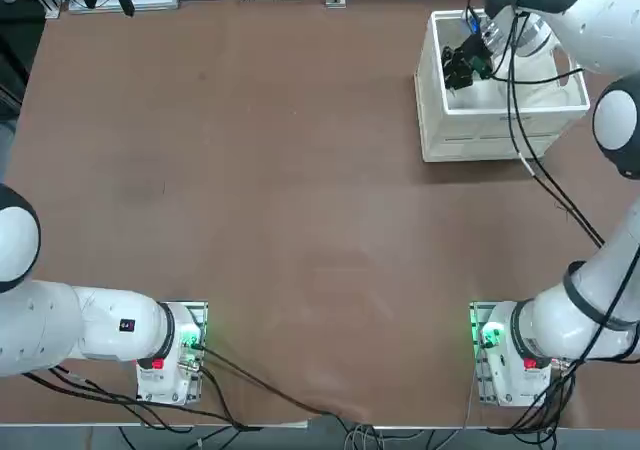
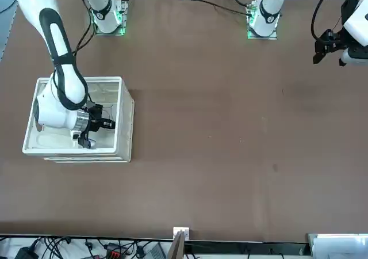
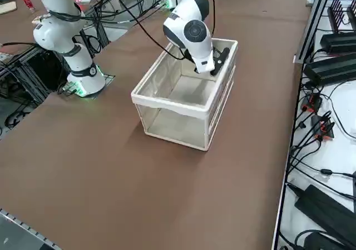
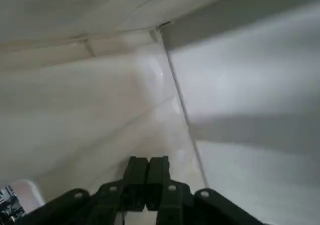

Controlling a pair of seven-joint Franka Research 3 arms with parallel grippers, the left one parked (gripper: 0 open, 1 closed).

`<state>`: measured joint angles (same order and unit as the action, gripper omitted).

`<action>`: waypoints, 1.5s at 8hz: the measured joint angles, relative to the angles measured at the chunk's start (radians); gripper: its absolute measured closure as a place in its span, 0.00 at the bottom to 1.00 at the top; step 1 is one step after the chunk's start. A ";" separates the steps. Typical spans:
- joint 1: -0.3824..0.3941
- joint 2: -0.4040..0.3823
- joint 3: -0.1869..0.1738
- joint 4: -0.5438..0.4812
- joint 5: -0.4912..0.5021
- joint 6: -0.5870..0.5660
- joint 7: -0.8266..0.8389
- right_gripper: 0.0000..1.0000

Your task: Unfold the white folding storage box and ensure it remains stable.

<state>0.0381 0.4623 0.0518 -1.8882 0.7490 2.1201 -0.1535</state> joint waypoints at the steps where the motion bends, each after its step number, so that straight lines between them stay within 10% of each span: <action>1: -0.002 -0.001 0.000 0.012 -0.030 -0.014 -0.016 0.99; 12: -0.037 -0.083 -0.017 0.057 -1.154 -0.173 0.005 0.99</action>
<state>0.0007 0.3791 0.0348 -1.8310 -0.4051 1.9470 -0.1483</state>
